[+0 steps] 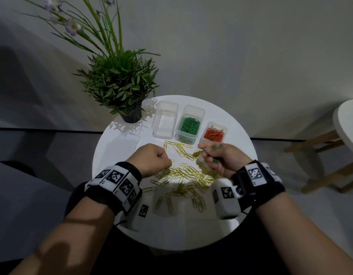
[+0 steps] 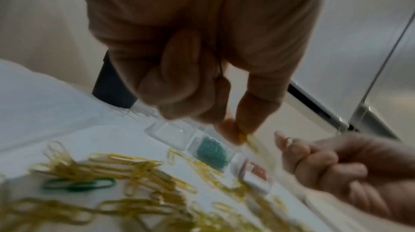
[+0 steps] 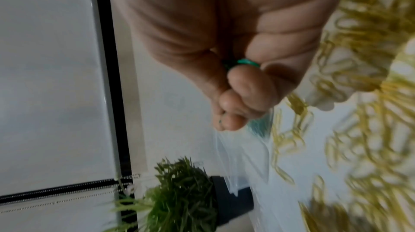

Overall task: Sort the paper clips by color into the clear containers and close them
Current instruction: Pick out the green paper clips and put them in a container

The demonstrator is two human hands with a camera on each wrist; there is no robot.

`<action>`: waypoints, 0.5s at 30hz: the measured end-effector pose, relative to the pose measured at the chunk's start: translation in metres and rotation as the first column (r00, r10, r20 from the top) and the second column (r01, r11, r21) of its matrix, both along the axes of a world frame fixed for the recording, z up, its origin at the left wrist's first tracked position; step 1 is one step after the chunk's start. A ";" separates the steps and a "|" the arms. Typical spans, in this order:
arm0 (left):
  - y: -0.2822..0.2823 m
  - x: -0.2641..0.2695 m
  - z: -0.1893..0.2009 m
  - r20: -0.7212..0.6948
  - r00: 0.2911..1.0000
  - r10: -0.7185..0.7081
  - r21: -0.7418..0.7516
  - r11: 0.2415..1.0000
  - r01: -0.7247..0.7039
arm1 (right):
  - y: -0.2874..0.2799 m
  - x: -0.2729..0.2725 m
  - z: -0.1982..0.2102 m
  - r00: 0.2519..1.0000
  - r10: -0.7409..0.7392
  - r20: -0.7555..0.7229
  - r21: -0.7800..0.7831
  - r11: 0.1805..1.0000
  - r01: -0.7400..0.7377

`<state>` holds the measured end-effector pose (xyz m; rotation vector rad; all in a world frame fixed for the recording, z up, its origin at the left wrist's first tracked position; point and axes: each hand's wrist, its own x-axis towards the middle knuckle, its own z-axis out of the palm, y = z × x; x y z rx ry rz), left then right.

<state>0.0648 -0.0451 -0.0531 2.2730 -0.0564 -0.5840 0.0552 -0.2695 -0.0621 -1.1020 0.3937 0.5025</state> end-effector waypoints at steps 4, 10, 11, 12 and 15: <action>0.010 0.005 -0.007 -0.158 0.977 -0.143 0.080 0.984 0.157 | -0.021 0.018 0.013 0.999 0.034 -0.008 -0.111 0.993 -0.034; 0.000 0.034 0.016 -0.411 0.892 0.187 -0.369 0.861 -0.350 | -0.020 0.043 0.023 0.988 0.142 -0.060 -0.127 0.981 -0.149; -0.005 0.042 0.021 -0.449 0.866 0.220 -0.418 0.805 -0.421 | -0.016 0.048 0.024 0.987 0.135 -0.086 -0.144 0.979 -0.147; -0.012 0.049 0.027 -0.468 0.851 0.239 -0.454 0.761 -0.463 | -0.011 0.054 0.025 0.987 0.116 -0.111 -0.170 0.976 -0.134; -0.042 0.067 0.041 -0.447 0.850 0.278 -0.560 0.654 -0.508 | 0.004 0.070 0.026 0.992 -0.020 -0.125 -0.227 0.974 -0.009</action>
